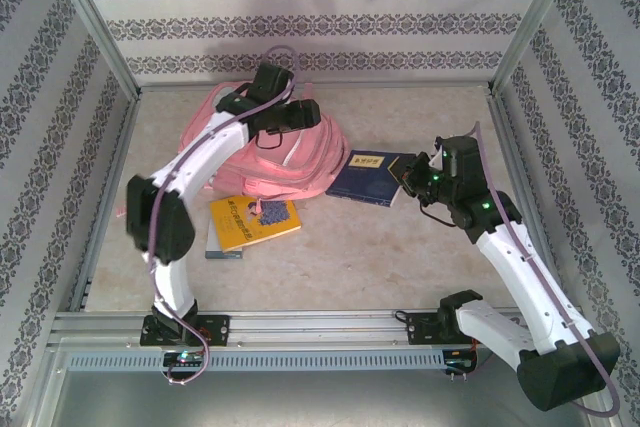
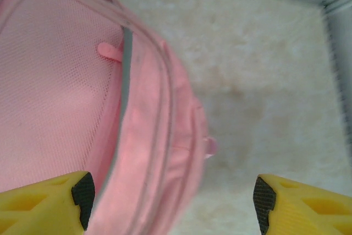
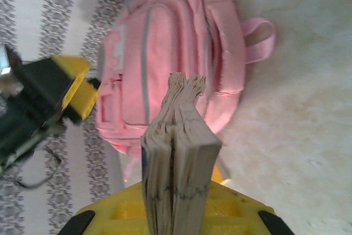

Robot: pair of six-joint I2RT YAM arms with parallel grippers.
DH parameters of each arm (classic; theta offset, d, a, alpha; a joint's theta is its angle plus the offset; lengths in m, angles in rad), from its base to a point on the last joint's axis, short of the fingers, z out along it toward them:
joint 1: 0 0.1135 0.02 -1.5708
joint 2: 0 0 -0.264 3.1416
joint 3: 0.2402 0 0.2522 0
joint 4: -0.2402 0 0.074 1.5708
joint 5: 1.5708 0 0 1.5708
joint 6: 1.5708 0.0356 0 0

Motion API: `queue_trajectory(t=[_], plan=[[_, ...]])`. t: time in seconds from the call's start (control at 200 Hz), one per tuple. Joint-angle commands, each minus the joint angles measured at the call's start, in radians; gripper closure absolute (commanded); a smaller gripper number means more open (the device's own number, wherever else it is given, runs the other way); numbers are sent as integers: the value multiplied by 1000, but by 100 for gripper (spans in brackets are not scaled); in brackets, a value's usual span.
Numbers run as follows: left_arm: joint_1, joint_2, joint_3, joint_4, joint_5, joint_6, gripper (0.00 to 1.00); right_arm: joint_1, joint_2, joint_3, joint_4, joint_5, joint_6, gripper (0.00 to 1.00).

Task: Pack the student bag

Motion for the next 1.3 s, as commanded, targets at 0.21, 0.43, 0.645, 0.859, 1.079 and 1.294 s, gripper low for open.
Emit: queue_trajectory(t=[0.21, 0.43, 0.645, 0.859, 1.079, 1.294], plan=[[57, 313, 302, -120, 174, 142, 36, -51, -64, 58, -193, -88, -148, 100], [59, 365, 292, -107, 252, 134, 46, -107, -74, 28, -212, -112, -139, 100], [59, 379, 285, -126, 282, 167, 94, -107, -32, 49, -183, -86, -130, 100], [47, 280, 315, -164, 203, 175, 100, -108, 40, 59, -125, 78, -96, 100], [49, 79, 278, -161, 225, 165, 100, -111, 203, 134, 4, 109, -96, 100], [49, -48, 242, -183, 265, 170, 100, -87, 317, 190, 166, -1, -181, 100]])
